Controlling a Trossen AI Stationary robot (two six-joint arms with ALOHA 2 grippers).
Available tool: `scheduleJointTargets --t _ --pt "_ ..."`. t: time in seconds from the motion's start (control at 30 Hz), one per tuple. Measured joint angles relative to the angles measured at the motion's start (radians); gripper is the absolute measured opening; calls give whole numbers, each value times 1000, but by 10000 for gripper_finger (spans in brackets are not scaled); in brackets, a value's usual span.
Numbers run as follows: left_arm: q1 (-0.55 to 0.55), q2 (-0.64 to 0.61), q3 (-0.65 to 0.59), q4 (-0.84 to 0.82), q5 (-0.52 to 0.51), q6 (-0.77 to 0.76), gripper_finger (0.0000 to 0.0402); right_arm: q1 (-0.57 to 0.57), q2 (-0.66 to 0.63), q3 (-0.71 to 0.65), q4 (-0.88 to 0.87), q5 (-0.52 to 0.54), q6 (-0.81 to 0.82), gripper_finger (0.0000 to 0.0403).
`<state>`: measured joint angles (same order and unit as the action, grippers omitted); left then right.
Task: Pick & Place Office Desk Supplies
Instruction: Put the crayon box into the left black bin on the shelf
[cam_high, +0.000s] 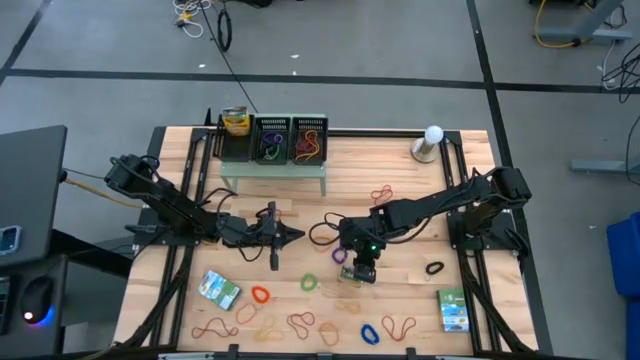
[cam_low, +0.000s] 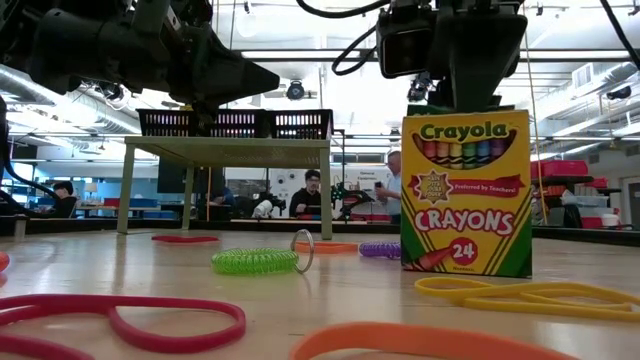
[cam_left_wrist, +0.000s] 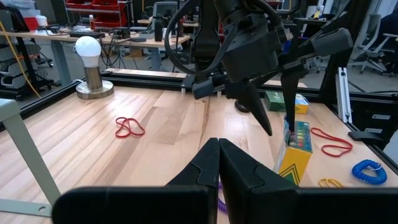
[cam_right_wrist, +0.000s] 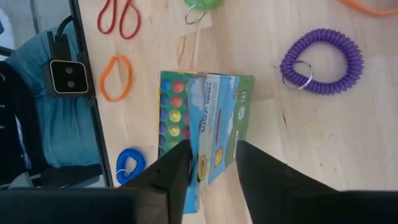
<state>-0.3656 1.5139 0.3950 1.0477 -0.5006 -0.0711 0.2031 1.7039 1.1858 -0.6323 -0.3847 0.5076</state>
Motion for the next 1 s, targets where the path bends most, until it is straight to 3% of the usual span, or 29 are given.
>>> scheduleJointTargets --t 0.67,1.0 --pt "0 0 0 -7 0 0 11 0 -2 0 -4 18 5 227" --pt "0 0 0 -7 0 0 11 0 -53 0 -44 128 4 245"
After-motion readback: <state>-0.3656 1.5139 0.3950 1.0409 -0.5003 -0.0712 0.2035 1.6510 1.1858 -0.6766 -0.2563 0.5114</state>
